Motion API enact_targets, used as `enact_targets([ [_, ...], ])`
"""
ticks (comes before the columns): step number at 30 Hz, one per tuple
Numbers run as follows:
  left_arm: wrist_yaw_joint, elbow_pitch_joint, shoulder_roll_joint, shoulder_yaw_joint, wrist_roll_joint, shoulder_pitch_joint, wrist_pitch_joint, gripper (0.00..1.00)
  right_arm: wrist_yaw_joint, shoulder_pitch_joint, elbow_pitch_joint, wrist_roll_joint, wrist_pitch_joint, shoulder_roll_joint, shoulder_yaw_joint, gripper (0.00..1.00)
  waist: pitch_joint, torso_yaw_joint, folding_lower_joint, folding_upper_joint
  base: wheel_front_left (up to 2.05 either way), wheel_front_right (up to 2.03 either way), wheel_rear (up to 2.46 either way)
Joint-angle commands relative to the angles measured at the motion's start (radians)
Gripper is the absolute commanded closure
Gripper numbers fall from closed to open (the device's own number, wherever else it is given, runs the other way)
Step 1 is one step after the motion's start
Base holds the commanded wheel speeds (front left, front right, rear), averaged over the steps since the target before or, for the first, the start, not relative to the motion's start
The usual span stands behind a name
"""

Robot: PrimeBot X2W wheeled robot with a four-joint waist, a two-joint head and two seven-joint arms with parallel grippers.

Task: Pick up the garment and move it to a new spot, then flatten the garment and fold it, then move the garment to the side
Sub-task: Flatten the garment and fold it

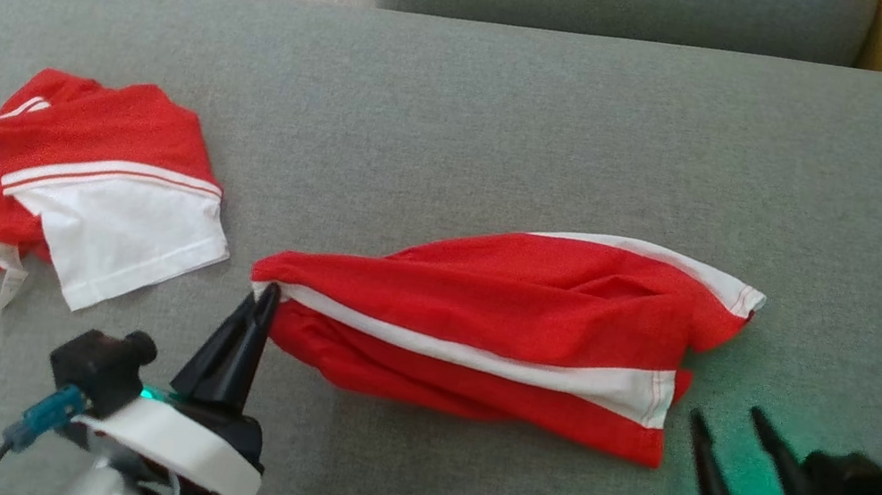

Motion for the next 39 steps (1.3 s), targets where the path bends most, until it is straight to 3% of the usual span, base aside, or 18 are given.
enact_targets([
  [1,0.001,-0.025,-0.007,0.064,0.015,-0.020,-0.013,1.00,0.002,0.038,-0.088,-0.008,-0.013,0.016,0.007,0.00,0.010,0.010,0.0000,0.0000,0.00,0.00,0.00],
  [9,0.001,-0.016,-0.026,0.079,0.033,-0.028,-0.013,1.00,0.002,0.046,-0.192,0.057,0.047,0.058,0.071,0.00,0.019,0.016,0.0000,0.0000,0.00,0.00,0.00],
  [19,0.001,-0.001,-0.018,0.037,0.036,-0.060,-0.013,1.00,0.002,-0.025,-0.070,0.122,0.059,0.067,0.100,0.00,0.029,0.044,0.0000,0.0000,0.00,0.00,0.00],
  [32,0.001,-0.005,-0.017,0.031,0.039,-0.072,-0.013,1.00,0.002,-0.086,0.039,0.210,-0.008,0.059,0.195,0.02,0.035,0.051,0.0000,0.0000,0.00,0.00,0.00],
  [33,0.001,-0.005,-0.016,0.031,0.039,-0.072,-0.013,1.00,0.002,-0.091,0.039,0.218,-0.016,0.057,0.204,0.11,0.035,0.051,0.0000,0.0000,0.00,0.00,0.00],
  [34,0.001,-0.005,-0.016,0.032,0.039,-0.072,-0.013,1.00,0.002,-0.094,0.039,0.227,-0.023,0.056,0.211,0.27,0.033,0.051,0.0000,0.0000,0.00,0.00,0.00],
  [38,0.001,-0.002,-0.014,0.036,0.040,-0.068,-0.013,1.00,0.002,-0.104,0.036,0.255,-0.049,0.044,0.234,0.58,0.023,0.050,0.0000,0.0000,0.00,0.00,0.00],
  [39,0.001,-0.002,-0.014,0.037,0.041,-0.066,-0.013,1.00,0.002,-0.105,0.035,0.262,-0.056,0.041,0.237,0.76,0.020,0.050,0.0000,0.0000,0.00,0.00,0.00],
])
